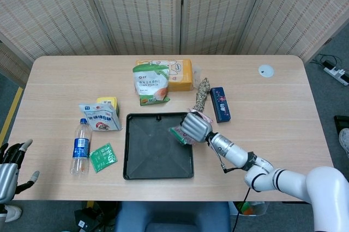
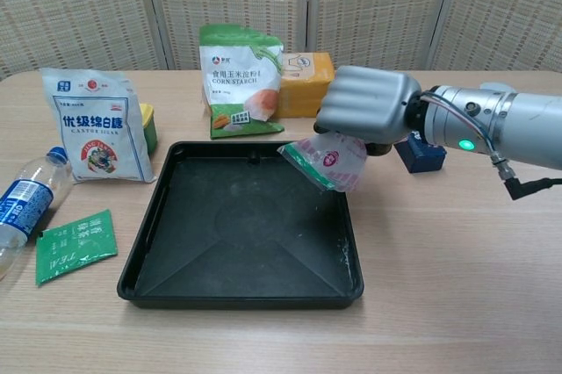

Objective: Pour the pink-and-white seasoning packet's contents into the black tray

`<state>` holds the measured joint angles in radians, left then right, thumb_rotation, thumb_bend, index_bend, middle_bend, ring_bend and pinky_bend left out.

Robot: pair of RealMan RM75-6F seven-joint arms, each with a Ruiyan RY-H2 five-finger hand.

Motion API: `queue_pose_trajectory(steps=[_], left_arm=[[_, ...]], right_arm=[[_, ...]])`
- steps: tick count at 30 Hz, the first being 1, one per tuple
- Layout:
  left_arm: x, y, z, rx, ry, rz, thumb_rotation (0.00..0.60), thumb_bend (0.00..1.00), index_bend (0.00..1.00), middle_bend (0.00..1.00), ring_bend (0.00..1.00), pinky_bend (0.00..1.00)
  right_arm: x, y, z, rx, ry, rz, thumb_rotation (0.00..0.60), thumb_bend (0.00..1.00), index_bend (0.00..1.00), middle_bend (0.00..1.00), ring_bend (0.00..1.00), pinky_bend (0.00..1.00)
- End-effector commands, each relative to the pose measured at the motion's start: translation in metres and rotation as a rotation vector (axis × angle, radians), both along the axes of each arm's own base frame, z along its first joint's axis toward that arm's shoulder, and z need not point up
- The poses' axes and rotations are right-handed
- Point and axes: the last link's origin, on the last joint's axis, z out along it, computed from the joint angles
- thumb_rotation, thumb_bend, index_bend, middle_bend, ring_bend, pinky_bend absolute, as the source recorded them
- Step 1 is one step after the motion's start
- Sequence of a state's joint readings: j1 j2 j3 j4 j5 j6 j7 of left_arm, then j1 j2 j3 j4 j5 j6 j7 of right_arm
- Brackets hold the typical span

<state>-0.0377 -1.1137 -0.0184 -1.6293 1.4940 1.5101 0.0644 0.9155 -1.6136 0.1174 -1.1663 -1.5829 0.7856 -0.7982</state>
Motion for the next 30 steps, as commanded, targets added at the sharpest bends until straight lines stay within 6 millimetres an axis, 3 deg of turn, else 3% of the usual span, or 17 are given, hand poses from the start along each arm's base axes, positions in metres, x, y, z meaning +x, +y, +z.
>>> queue_pose_trajectory(steps=[1,30], left_arm=[[-0.001,0.0,0.0,-0.001,0.0,0.001,0.6,0.36,0.1,0.18,0.14,0.0],[-0.006,0.0,-0.001,-0.006,0.002,0.025,0.6,0.36,0.1,0.18,0.14,0.0]], right_arm=[[0.007,-0.003,-0.007,-0.047,0.04,0.037,0.6,0.34,0.72,0.64,0.96,1.0],[0.018,-0.006,-0.029,-0.238,0.185,0.149,0.6,0.34,0.72,0.64,0.96,1.0]])
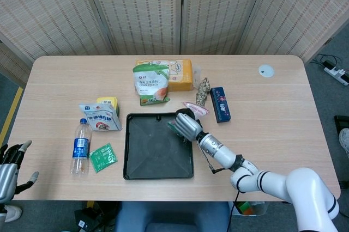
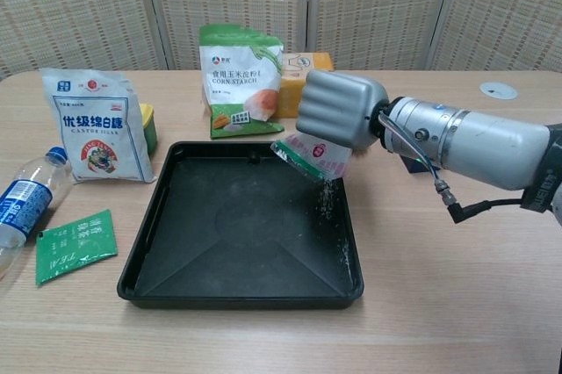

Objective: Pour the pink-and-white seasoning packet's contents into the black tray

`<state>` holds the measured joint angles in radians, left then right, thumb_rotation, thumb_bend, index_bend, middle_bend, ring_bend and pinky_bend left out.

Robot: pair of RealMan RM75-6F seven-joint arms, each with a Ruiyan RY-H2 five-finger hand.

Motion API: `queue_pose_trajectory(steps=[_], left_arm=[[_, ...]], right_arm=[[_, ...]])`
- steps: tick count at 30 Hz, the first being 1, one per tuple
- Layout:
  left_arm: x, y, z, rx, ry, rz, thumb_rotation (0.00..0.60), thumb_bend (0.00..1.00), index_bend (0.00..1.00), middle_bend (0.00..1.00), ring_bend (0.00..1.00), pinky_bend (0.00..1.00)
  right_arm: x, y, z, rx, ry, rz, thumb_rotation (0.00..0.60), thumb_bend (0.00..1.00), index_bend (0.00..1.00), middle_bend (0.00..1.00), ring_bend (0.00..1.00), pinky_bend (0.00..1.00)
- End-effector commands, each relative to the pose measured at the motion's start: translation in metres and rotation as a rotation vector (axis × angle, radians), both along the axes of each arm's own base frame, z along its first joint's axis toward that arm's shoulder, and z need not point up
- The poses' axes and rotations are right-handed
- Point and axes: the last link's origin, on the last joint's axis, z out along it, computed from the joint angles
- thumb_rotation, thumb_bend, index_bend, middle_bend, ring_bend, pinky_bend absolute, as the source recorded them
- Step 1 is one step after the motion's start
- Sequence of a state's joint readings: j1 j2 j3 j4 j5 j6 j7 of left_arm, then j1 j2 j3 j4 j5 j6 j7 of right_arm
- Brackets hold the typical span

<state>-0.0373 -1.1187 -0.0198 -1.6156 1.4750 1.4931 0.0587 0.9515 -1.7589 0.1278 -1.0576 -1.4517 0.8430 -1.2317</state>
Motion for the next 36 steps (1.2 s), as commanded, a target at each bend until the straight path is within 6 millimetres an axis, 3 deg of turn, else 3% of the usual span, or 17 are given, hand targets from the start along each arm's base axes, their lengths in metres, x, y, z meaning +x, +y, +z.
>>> queue_pose_trajectory(steps=[1,9,17,24,36], left_arm=[[0.0,0.0,0.0,0.001,0.0,0.001,0.6,0.36,0.1,0.18,0.14,0.0],[0.0,0.0,-0.001,0.0,-0.001,0.0,0.6,0.36,0.1,0.18,0.13,0.0],[0.002,0.0,0.0,-0.001,0.001,-0.005,0.6,0.36,0.1,0.18,0.14,0.0],[0.005,0.001,0.0,-0.005,0.004,-0.01,0.6,0.36,0.1,0.18,0.13,0.0],[0.017,0.001,-0.004,-0.012,0.006,-0.038,0.6,0.36,0.1,0.17,0.13,0.0]], right_arm=[[0.001,-0.001,0.0,-0.009,-0.008,-0.003,0.6,0.34,0.72,0.64,0.96,1.0],[-0.003,-0.001,0.002,0.001,-0.133,-0.098,0.6,0.34,0.72,0.65,0.96,1.0],[-0.015,0.0,0.007,0.123,-0.457,-0.407,0.6,0.34,0.72,0.65,0.96,1.0],[-0.037,0.005,0.03,0.276,-0.819,-0.71,0.6,0.34,0.72,0.65,0.97,1.0],[-0.084,0.017,0.067,0.541,-1.285,-1.056,0.6,0.34,0.72,0.65,0.95,1.0]])
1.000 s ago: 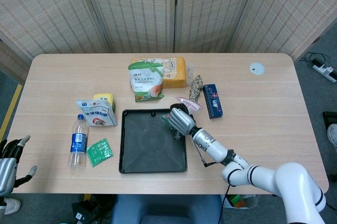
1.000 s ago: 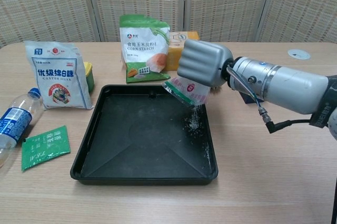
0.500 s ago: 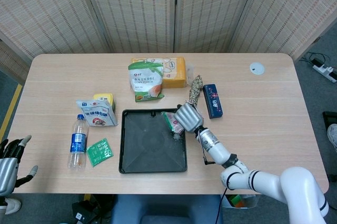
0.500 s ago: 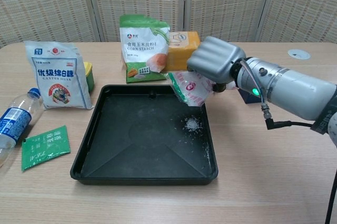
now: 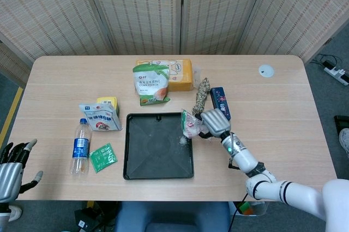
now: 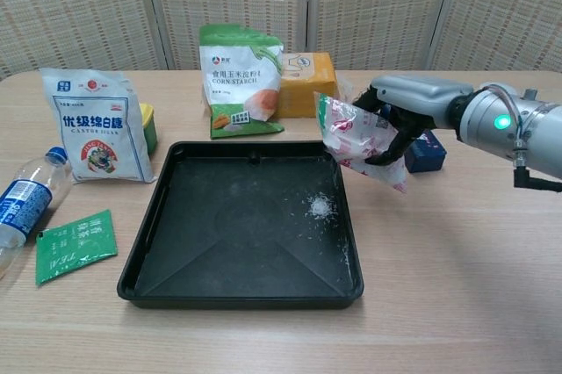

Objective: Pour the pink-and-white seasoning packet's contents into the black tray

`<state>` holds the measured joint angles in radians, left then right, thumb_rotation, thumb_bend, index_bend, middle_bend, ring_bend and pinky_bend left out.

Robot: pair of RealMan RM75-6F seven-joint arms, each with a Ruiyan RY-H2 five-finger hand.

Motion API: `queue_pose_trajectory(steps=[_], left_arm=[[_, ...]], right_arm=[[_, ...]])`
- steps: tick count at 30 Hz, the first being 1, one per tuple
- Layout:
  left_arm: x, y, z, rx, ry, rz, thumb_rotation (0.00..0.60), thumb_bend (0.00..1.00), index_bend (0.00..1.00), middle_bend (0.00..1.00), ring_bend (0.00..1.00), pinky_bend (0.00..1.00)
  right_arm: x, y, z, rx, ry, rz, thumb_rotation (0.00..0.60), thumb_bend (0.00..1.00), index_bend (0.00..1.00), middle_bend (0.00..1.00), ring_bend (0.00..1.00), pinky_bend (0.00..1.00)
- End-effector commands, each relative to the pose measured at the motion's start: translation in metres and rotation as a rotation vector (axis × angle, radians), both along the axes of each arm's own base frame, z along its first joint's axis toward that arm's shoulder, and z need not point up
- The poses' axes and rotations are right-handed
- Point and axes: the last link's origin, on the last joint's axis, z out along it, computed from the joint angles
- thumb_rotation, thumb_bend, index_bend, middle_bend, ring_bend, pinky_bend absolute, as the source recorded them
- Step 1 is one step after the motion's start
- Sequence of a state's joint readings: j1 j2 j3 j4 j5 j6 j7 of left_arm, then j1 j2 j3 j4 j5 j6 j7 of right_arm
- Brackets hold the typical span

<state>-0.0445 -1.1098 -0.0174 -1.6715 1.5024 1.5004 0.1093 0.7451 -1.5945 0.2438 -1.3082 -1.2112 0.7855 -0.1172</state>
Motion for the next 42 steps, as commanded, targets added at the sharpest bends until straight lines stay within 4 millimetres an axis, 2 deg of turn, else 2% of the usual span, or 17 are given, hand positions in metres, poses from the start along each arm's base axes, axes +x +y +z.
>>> queue_pose_trajectory(steps=[1,8,14,22,30,33,38,42], left_arm=[[0.002,0.0,-0.001,-0.002,0.002,-0.002,0.6,0.36,0.1,0.17,0.13,0.0],[0.008,0.001,-0.001,-0.004,0.007,-0.013,0.6,0.36,0.1,0.17,0.13,0.0],[0.01,0.001,-0.001,-0.004,0.017,-0.011,0.6,0.36,0.1,0.17,0.13,0.0],[0.012,0.001,-0.001,-0.006,0.021,-0.008,0.6,0.36,0.1,0.17,0.13,0.0],[0.012,0.002,-0.003,-0.01,0.022,-0.009,0.6,0.36,0.1,0.17,0.13,0.0],[0.012,0.002,-0.003,-0.012,0.023,-0.008,0.6,0.36,0.1,0.17,0.13,0.0],[0.011,0.002,-0.002,-0.009,0.025,-0.003,0.6,0.36,0.1,0.17,0.13,0.0],[0.011,0.002,-0.002,-0.01,0.026,-0.001,0.6,0.36,0.09,0.17,0.13,0.0]], right_arm=[[-0.027,0.007,0.019,0.104,-0.235,-0.152,0.6,0.34,0.72,0.65,0.95,1.0],[-0.054,0.007,0.017,0.214,-0.464,-0.27,0.6,0.34,0.72,0.64,0.94,1.0],[-0.071,0.003,0.009,0.258,-0.493,-0.256,0.6,0.34,0.72,0.63,0.93,1.0],[-0.081,-0.003,0.001,0.254,-0.492,-0.24,0.6,0.34,0.72,0.62,0.92,1.0],[-0.075,-0.009,-0.015,0.251,-0.481,-0.216,0.6,0.34,0.7,0.57,0.91,1.0],[-0.072,-0.011,-0.021,0.251,-0.484,-0.208,0.6,0.34,0.67,0.53,0.91,1.0],[-0.071,-0.01,-0.027,0.255,-0.488,-0.202,0.6,0.34,0.53,0.41,0.88,1.0],[-0.073,-0.011,-0.025,0.239,-0.509,-0.206,0.6,0.34,0.46,0.34,0.87,1.0]])
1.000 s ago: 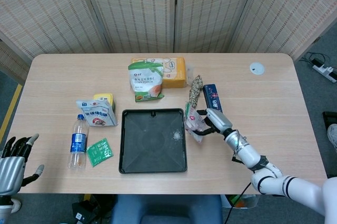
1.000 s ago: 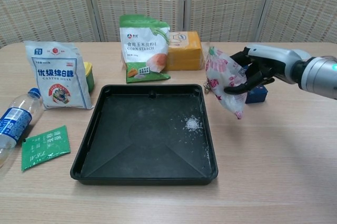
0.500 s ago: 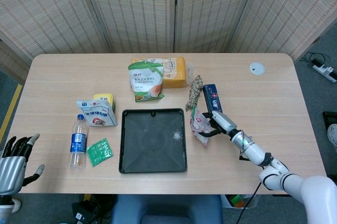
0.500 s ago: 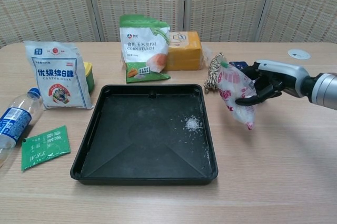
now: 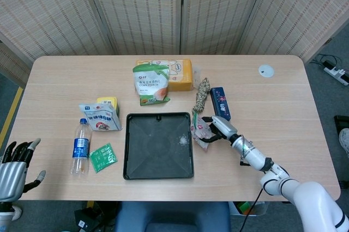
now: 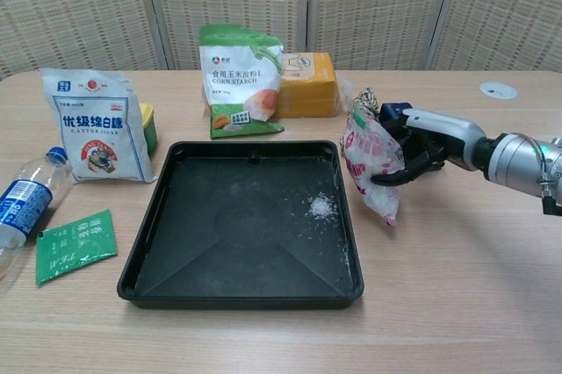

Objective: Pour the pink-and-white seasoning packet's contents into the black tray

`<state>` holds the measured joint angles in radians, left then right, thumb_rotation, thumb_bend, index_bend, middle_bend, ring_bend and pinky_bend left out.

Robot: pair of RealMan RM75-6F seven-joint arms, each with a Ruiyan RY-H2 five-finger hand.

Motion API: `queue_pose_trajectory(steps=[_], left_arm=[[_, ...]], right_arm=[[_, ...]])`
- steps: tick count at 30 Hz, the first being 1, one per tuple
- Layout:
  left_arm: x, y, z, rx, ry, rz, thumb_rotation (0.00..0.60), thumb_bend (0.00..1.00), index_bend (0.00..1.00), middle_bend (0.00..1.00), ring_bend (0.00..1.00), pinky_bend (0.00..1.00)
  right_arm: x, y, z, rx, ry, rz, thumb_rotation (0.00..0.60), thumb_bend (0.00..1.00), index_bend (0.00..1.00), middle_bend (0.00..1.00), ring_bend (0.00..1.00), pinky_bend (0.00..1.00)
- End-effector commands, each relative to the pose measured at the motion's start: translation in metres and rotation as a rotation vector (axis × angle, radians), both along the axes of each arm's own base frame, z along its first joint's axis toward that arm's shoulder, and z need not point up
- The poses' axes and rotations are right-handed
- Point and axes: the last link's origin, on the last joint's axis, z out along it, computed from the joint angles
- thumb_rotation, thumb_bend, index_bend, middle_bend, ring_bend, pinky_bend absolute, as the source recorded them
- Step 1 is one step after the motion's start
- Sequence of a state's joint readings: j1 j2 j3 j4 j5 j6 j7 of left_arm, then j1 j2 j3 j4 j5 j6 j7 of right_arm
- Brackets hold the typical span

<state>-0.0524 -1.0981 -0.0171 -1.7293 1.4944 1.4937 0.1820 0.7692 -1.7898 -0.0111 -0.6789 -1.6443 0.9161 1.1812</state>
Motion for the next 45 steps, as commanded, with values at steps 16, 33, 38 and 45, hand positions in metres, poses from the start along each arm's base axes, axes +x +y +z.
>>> queue_pose_trajectory(steps=[16,33,38,45], left_arm=[[0.001,0.001,-0.002,-0.005,-0.004,-0.005,0.6,0.36,0.09,0.17,0.13,0.0],[0.005,0.009,-0.002,-0.002,-0.015,-0.04,0.6,0.36,0.09,0.17,0.13,0.0],[0.005,0.012,-0.003,0.005,-0.024,-0.048,0.6,0.36,0.09,0.17,0.13,0.0],[0.008,0.015,-0.006,0.0,-0.025,-0.064,0.6,0.36,0.09,0.17,0.13,0.0]], right_arm=[[-0.003,0.005,0.006,0.001,-0.006,0.016,0.6,0.34,0.17,0.11,0.82,0.97],[-0.019,0.035,0.082,-0.248,0.177,0.141,0.6,0.34,0.0,0.07,0.74,0.9],[-0.034,0.067,0.121,-0.423,0.397,0.141,0.6,0.34,0.0,0.14,0.44,0.52],[-0.051,0.112,0.164,-0.565,0.571,0.071,0.6,0.34,0.0,0.11,0.16,0.21]])
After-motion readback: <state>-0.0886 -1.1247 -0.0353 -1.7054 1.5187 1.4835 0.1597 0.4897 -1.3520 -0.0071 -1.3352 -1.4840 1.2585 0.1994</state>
